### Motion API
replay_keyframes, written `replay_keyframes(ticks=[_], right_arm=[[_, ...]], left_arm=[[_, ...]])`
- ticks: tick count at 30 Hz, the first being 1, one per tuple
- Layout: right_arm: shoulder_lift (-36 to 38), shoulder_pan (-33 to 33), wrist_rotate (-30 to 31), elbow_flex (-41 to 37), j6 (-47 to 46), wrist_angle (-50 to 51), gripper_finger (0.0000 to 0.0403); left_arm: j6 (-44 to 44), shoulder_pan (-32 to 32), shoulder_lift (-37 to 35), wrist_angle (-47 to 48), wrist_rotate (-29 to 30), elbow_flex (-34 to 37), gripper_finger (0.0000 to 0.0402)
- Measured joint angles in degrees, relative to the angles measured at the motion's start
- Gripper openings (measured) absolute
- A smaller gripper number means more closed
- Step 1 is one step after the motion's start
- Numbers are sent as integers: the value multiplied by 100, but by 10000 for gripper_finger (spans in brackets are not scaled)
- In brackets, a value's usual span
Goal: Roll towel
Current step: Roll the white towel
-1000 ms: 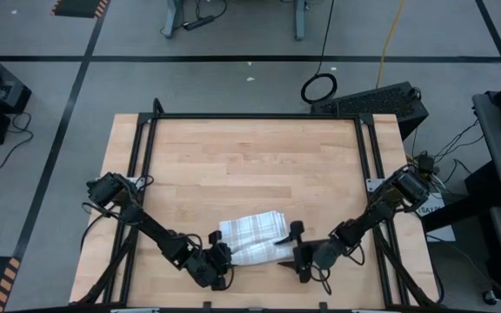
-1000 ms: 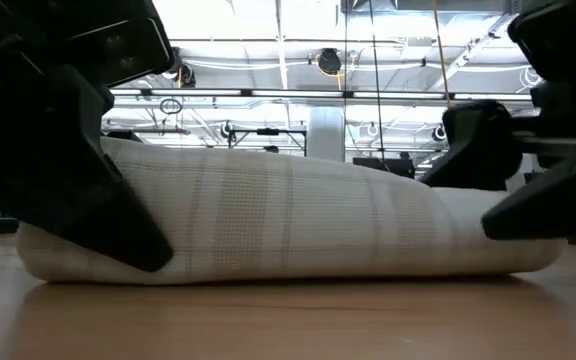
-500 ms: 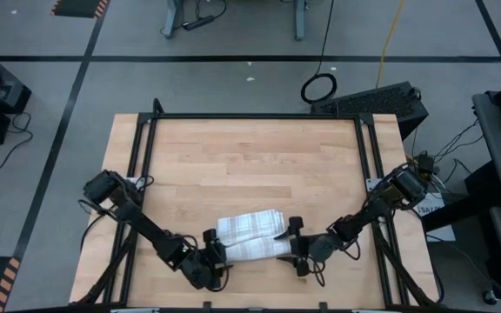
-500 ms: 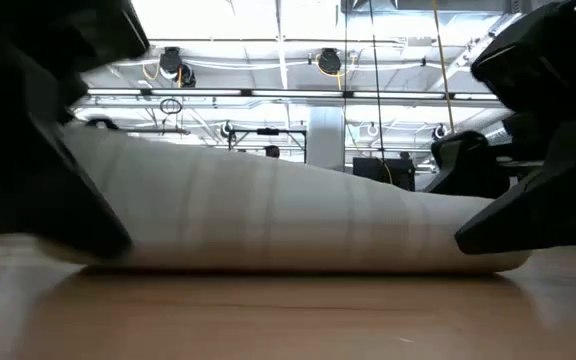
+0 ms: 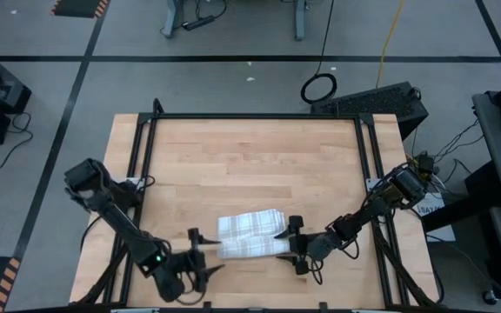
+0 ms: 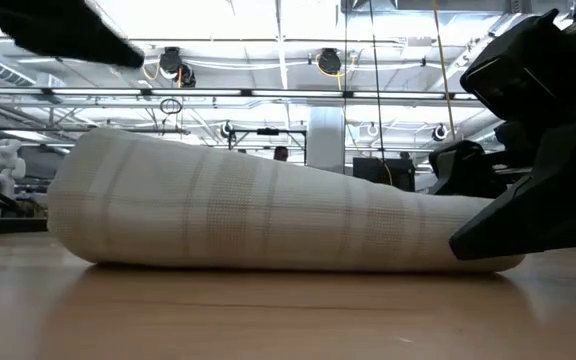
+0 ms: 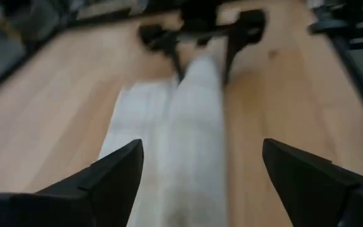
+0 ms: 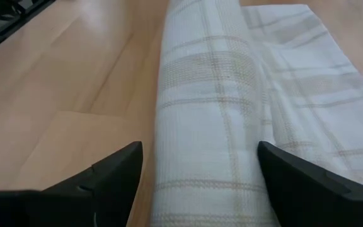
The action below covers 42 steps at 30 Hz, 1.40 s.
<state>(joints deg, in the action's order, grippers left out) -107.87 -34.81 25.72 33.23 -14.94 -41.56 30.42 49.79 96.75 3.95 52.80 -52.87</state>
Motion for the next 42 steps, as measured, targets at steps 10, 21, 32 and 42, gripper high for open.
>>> replay_keyframes(ticks=[10,21,32,42], right_arm=[[0,0,-24,0,-4,15,300],[0,0,-25,2,-83,91,300],[0,0,-27,2,-89,122,300],[0,-3,-34,2,-74,150,300]], left_arm=[[-1636,33,1388,-1655,227,-5,329],[-2177,-145,1729,-1582,543,-5,329],[-1876,-308,1701,-1481,668,-10,329],[-530,-792,1691,-605,-244,-16,312]])
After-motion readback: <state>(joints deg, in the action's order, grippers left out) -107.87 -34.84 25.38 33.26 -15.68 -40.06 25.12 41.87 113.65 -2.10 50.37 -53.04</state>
